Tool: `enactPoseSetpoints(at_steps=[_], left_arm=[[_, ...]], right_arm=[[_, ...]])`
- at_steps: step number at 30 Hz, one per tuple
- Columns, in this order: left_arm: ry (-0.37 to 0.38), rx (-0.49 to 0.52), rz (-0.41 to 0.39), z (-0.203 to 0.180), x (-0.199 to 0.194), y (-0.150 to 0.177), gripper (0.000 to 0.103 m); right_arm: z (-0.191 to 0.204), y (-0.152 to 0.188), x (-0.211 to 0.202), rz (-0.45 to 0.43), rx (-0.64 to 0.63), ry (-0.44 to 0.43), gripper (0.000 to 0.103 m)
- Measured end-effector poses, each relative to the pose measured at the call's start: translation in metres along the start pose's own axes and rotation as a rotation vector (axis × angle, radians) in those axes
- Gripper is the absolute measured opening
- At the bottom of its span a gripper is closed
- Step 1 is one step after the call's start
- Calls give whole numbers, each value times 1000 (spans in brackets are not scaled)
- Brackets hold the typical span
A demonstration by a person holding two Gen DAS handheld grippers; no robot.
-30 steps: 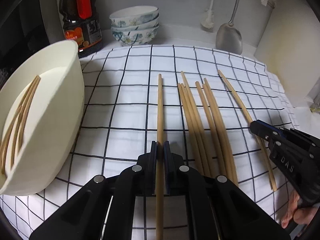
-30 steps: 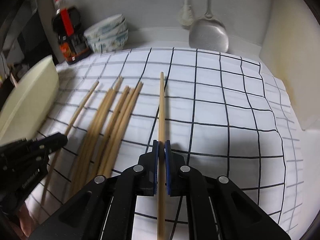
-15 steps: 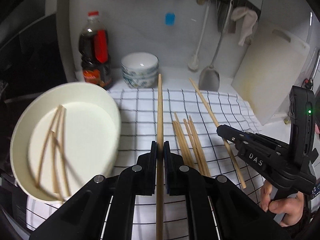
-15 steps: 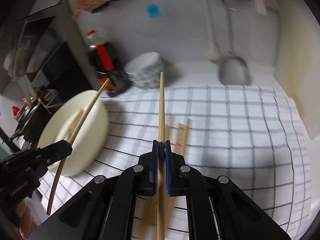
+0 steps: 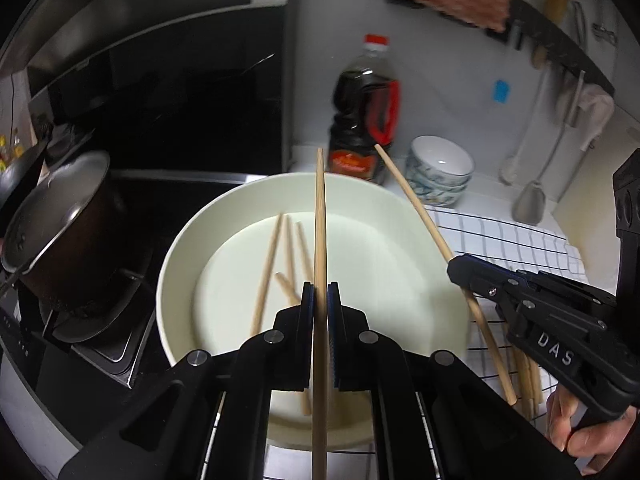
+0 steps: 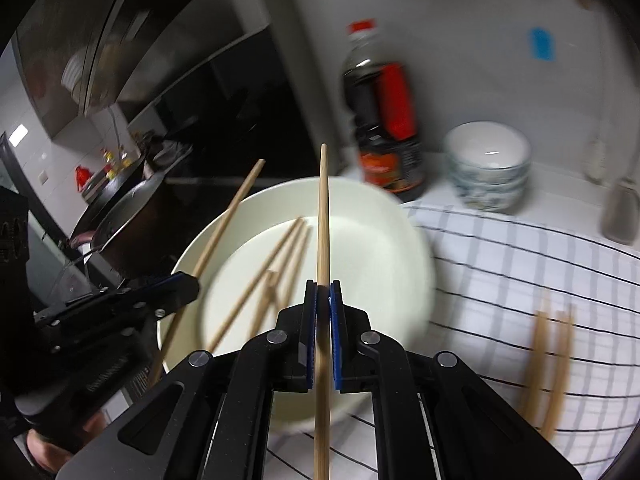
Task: Organize utensils
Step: 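Carry the left gripper's chopstick over the white basin while the right gripper carries its own, then open the left gripper over the basin while the right gripper opens to drop its chopstick, then move both open grippers back above the remaining chopsticks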
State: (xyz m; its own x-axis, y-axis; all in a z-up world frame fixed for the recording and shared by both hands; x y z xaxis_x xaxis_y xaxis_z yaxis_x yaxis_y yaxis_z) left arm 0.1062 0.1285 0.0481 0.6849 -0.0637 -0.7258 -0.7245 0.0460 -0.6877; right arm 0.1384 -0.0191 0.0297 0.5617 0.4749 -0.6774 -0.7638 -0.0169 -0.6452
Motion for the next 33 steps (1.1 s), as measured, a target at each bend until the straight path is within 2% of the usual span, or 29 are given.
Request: enactPoseSetpoints(at_steps=[3, 10, 11, 12, 13, 14, 15, 16, 24, 30, 33], left_arm=[[0, -21, 28, 17, 18, 2, 7], [-3, -44, 81, 34, 46, 9, 8], [-12, -55, 90, 37, 48, 10, 14], [-20, -66, 92, 40, 48, 10, 21], [-25, -74, 84, 42, 46, 11, 38], [-37, -82, 64, 45, 42, 11, 60], [-51, -87, 41, 48, 36, 11, 69], [-62, -90, 19, 50, 31, 11, 73], [-62, -108, 9, 45, 16, 18, 74], [-63, -95, 4, 28, 7, 24, 83], [-59, -84, -6, 19, -1, 27, 85]], right_arm=[[18, 1, 23, 35, -15, 5, 6], [23, -1, 47, 69, -2, 32, 6], [21, -1, 47, 75, 2, 32, 7], [20, -2, 46, 69, 3, 37, 11], [19, -2, 43, 59, -1, 54, 18], [18, -2, 41, 46, -7, 69, 19], [17, -3, 38, 37, -12, 79, 19], [16, -3, 35, 32, -11, 83, 19], [1, 5, 17, 14, -1, 114, 19], [-2, 14, 4, 1, -9, 125, 29], [-5, 20, -6, -6, -17, 131, 30]])
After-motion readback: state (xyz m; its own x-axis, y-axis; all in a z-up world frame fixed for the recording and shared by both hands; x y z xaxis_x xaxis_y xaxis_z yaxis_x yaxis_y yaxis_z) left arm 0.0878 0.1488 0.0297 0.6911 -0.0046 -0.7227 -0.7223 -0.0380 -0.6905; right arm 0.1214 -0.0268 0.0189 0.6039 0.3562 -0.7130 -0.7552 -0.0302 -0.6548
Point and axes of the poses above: each gripper's, at about its wrist camera, not at the fingertips, and x roughly the way its jaws point, z to its left, y to its underside, the point moved 2 cm from there along x, roughly the way its jaws point, and after that the axes turned 6 degrees about x, right-handed, at the moved point
